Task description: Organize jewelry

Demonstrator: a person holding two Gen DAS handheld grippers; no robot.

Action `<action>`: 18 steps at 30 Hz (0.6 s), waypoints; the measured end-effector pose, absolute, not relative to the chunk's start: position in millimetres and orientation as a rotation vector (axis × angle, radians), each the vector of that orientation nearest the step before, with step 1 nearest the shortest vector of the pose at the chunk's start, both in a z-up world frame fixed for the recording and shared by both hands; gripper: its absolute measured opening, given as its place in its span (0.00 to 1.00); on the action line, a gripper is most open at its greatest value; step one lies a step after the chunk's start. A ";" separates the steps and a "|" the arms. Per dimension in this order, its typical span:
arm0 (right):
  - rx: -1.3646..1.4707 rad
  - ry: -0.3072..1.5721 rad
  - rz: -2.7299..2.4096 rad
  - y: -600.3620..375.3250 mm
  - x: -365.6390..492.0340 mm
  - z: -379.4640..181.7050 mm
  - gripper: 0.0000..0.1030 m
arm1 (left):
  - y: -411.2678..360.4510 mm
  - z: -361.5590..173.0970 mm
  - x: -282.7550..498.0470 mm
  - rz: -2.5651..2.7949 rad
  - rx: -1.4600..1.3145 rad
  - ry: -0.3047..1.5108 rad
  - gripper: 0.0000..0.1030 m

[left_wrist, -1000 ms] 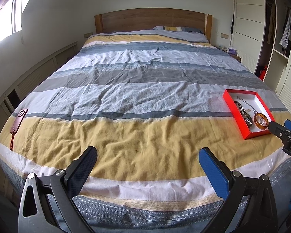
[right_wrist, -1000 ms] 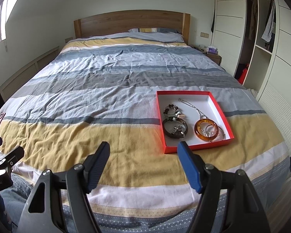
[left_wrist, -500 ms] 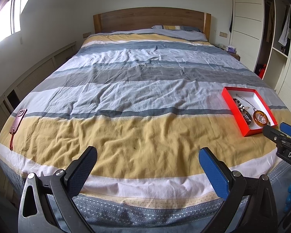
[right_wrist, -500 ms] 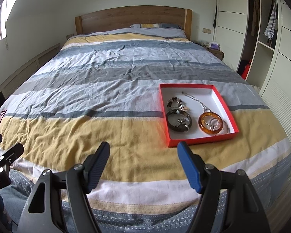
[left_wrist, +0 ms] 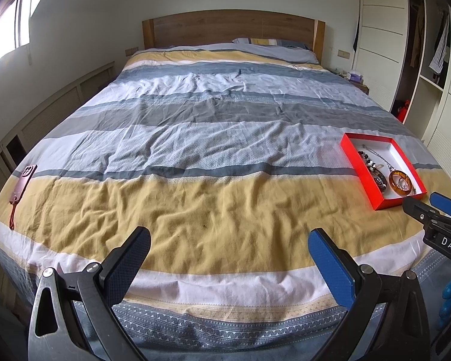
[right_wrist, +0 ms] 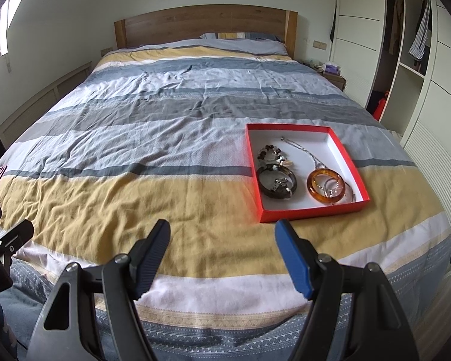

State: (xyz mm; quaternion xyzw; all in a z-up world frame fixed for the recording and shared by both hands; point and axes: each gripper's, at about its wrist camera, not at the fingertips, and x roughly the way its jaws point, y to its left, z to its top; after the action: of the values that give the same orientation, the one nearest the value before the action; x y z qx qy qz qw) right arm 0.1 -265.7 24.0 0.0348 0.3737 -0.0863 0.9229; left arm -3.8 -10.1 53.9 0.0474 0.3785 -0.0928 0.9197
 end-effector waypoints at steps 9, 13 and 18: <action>0.075 0.773 -0.182 -268.0 -0.2 21.2 0.69 | -10.1 52.0 -4.0 -0.193 0.098 0.779 0.99; 0.076 0.775 -0.183 -268.3 -1.0 19.9 0.69 | -10.8 50.5 -4.7 -0.199 0.096 0.783 0.99; 0.076 0.775 -0.184 -268.7 -1.0 19.9 0.69 | -11.5 50.1 -5.0 -0.201 0.093 0.785 0.99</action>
State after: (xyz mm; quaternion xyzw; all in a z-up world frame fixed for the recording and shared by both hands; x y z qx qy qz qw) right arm -1.0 -268.7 19.9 0.0370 0.3771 -0.0896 0.9211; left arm -5.0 -11.5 50.1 0.0454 0.3816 -0.0980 0.9180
